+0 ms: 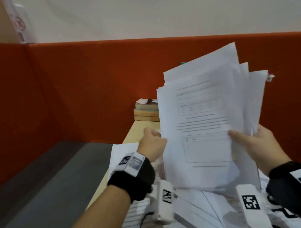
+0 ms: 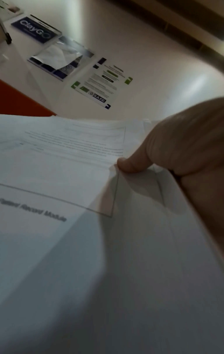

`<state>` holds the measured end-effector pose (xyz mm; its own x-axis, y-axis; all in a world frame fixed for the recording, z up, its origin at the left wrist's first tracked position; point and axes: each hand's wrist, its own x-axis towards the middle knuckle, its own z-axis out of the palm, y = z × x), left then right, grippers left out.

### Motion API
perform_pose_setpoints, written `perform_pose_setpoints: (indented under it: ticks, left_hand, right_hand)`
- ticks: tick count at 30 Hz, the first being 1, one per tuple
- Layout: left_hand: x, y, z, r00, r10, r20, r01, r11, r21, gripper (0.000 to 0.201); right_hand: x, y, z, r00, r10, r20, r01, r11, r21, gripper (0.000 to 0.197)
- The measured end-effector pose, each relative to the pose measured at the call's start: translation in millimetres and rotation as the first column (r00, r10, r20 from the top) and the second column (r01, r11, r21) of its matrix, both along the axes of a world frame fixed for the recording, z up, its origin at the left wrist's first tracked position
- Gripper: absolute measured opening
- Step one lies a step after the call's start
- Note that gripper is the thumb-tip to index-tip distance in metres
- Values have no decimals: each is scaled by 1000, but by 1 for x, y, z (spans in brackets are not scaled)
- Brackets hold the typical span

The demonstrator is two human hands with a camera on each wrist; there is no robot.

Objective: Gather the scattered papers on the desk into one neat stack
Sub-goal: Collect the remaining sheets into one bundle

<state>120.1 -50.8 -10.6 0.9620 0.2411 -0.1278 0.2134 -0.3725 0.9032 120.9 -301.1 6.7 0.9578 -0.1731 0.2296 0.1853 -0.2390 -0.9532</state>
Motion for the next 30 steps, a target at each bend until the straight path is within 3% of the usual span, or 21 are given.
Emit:
perform_pose_setpoints:
  ticks: [2, 4, 5, 7, 9, 13, 15, 19, 22, 23, 26, 28, 30]
  left_hand:
    - [-6, 36, -4, 966, 92, -241, 8, 923, 385, 69]
    - [-16, 71, -7, 869, 265, -418, 76, 763, 642, 88]
    - [-22, 83, -12, 837, 290, -464, 139, 707, 693, 85]
    - [-32, 93, -19, 834, 208, -511, 297, 611, 734, 60]
    - [-39, 92, -25, 850, 144, -507, 351, 564, 748, 58]
    - [-23, 87, -30, 888, 223, -401, 175, 643, 745, 55]
    - [-15, 82, -26, 927, 200, -319, 97, 693, 715, 36]
    - [0, 73, -14, 987, 158, 1, -147, 913, 380, 14]
    - [7, 55, -20, 970, 240, 30, -241, 968, 73, 32]
    - [9, 48, -24, 971, 235, 31, -237, 969, 64, 37]
    - [19, 31, -32, 985, 147, 93, -169, 934, 315, 31]
    - [25, 20, -27, 996, 95, 3, -85, 888, 452, 20]
    - [26, 11, -19, 985, 37, -170, 56, 857, 512, 41]
  right_hand:
    - [-3, -3, -1, 999, -3, -32, 3, 1000, 8, 26]
    - [-2, -6, -5, 999, -6, -39, 6, 1000, 6, 28]
    - [0, -7, -7, 999, -10, -37, 11, 1000, 4, 31]
    - [5, -7, -11, 999, -21, -36, 21, 1000, 8, 34]
    - [9, -6, -14, 999, -25, -25, 25, 1000, 2, 34]
    - [11, -5, -15, 1000, -29, -8, 29, 1000, 6, 28]
    - [9, -7, -14, 1000, -27, -3, 27, 999, 17, 21]
    - [8, -16, -13, 998, -58, -14, 59, 998, 25, 13]
    - [7, -24, -16, 995, -86, -43, 88, 995, 43, 11]
    - [6, -26, -17, 995, -91, -49, 93, 995, 46, 12]
    - [6, -30, -19, 993, -103, -57, 106, 993, 43, 12]
    - [5, -32, -18, 993, -101, -58, 104, 993, 58, 15]
    - [5, -33, -16, 994, -90, -58, 94, 993, 73, 17]
